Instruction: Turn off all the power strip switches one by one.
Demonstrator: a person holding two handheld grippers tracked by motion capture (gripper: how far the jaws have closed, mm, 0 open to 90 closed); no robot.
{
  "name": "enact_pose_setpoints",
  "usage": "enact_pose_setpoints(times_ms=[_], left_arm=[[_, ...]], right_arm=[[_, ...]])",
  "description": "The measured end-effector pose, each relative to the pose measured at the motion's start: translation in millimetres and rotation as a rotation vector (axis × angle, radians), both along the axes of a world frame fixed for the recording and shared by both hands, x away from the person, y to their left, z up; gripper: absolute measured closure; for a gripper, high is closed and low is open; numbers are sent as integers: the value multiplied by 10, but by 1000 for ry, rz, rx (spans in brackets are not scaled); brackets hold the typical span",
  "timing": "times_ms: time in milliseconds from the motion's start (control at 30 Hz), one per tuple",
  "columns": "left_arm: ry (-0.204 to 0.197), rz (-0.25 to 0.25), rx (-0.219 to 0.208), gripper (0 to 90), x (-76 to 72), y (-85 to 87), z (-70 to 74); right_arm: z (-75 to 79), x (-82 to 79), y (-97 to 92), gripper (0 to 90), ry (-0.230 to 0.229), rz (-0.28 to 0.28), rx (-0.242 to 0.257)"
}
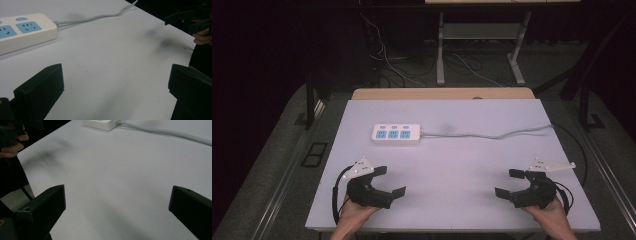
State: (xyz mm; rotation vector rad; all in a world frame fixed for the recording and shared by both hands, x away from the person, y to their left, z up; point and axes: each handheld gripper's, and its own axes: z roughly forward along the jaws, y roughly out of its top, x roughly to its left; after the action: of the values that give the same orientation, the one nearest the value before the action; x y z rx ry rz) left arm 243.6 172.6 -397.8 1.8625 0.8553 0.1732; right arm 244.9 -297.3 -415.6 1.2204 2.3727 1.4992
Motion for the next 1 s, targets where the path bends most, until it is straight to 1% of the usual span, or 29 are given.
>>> enact_pose_setpoints(times_ms=[133,233,367,500,633,933,1000], left_arm=[[6,-7,-2,0,25,9,37],[8,-12,4,0,43,22,66],[11,-13,14,0,81,64,110],[16,-14,18,0,111,91,136],[12,-13,21,0,153,122,188],[27,-14,45,0,303,175,286],[17,-13,51,0,325,184,315]], right_arm=[[14,-4,11,6,-5,10,7],[20,-7,17,7,-10,22,19],[25,-8,30,6,-16,28,18],[23,-9,41,6,-12,24,9],[25,-6,34,6,-13,23,12],[29,-15,26,6,-17,15,11],[28,-14,25,6,-18,14,10]])
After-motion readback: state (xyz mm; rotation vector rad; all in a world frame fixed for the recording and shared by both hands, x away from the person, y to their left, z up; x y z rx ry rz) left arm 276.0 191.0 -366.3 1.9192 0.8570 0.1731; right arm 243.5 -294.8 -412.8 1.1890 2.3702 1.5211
